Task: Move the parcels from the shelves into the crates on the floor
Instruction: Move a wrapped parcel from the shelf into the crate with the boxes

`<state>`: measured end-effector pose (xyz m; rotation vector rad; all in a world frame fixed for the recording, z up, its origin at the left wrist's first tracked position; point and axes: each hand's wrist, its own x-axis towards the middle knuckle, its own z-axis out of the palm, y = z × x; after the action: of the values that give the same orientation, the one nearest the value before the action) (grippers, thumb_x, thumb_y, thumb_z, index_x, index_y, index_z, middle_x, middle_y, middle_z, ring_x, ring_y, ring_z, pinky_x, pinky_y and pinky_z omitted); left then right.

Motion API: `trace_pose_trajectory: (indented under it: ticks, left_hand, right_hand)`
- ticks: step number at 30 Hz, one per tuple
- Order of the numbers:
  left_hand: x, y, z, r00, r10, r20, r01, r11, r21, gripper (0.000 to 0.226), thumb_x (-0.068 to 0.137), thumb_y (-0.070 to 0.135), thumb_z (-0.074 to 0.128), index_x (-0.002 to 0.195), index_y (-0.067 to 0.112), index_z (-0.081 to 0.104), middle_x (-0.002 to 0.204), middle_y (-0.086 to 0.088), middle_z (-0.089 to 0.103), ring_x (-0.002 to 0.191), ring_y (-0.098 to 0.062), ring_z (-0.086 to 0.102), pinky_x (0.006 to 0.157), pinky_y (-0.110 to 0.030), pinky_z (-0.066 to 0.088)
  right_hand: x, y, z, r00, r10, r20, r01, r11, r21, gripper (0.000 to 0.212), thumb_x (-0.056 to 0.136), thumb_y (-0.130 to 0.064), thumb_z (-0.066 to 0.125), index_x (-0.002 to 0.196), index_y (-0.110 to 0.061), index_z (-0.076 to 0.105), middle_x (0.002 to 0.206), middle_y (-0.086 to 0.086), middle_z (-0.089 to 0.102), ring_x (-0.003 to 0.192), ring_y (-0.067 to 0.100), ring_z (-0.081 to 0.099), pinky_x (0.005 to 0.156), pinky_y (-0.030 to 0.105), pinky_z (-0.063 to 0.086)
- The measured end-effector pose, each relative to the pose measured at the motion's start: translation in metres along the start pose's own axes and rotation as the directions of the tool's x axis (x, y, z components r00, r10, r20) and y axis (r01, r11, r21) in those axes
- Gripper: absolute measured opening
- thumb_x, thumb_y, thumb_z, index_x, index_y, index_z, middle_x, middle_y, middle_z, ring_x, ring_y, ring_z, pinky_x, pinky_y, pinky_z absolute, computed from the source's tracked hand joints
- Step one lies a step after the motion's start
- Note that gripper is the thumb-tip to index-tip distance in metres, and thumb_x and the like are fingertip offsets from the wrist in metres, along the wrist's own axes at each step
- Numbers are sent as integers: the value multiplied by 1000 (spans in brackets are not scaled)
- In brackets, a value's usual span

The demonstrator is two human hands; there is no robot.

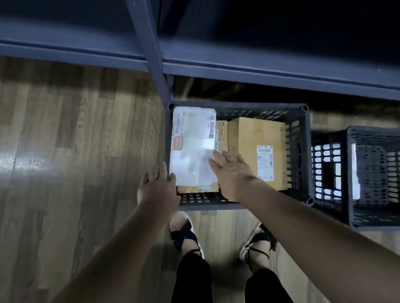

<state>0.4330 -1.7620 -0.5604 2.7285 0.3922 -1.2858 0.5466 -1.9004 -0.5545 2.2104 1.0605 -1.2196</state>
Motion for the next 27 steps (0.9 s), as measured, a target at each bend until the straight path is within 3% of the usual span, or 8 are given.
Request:
trace_pose_trajectory:
  ticks: [6, 12, 19, 23, 27]
  left_hand:
    - [-67, -24, -105, 967, -98, -237, 50, 978, -202, 58, 94, 41, 45, 144, 16, 29, 154, -11, 17, 140, -29, 19, 114, -40, 20]
    - [-159, -20, -177, 911, -145, -387, -35, 906, -422, 46, 94, 39, 47, 133, 15, 45, 152, -11, 25, 140, -29, 21, 108, -38, 25]
    - [-250, 12, -164, 877, -121, -466, -133, 869, -477, 42, 93, 31, 52, 130, 11, 53, 141, -15, 40, 134, -31, 29, 105, -37, 30]
    - [-277, 51, -161, 895, -83, -438, -144, 876, -460, 43, 94, 34, 51, 134, 19, 50, 146, -11, 35, 133, -29, 31, 107, -37, 28]
    - [-292, 100, -182, 843, -27, -538, -247, 868, -430, 42, 93, 32, 53, 132, 17, 52, 145, -7, 38, 133, -25, 33, 108, -35, 28]
  right_hand:
    - [-85, 9, -79, 986, 77, -149, -72, 997, 37, 71, 96, -13, 37, 151, -13, -8, 159, 5, -14, 146, 24, -7, 119, 43, 2]
    - [-185, 3, -123, 935, 170, -310, -85, 960, 268, 70, 96, -21, 43, 152, -14, 2, 160, 6, 2, 146, 23, 2, 119, 42, 9]
    - [-288, -12, -80, 895, 254, -367, -59, 882, 467, 69, 95, -24, 46, 152, -15, 7, 159, 5, 6, 145, 24, 6, 118, 43, 12]
    - [-330, -2, -41, 857, 346, -382, -81, 822, 563, 65, 96, -24, 44, 151, -16, 11, 159, 5, 8, 146, 23, 7, 117, 42, 11]
    - [-369, 29, -13, 786, 452, -421, -104, 769, 631, 62, 97, -27, 44, 151, -17, 15, 158, 3, 13, 145, 21, 11, 118, 42, 13]
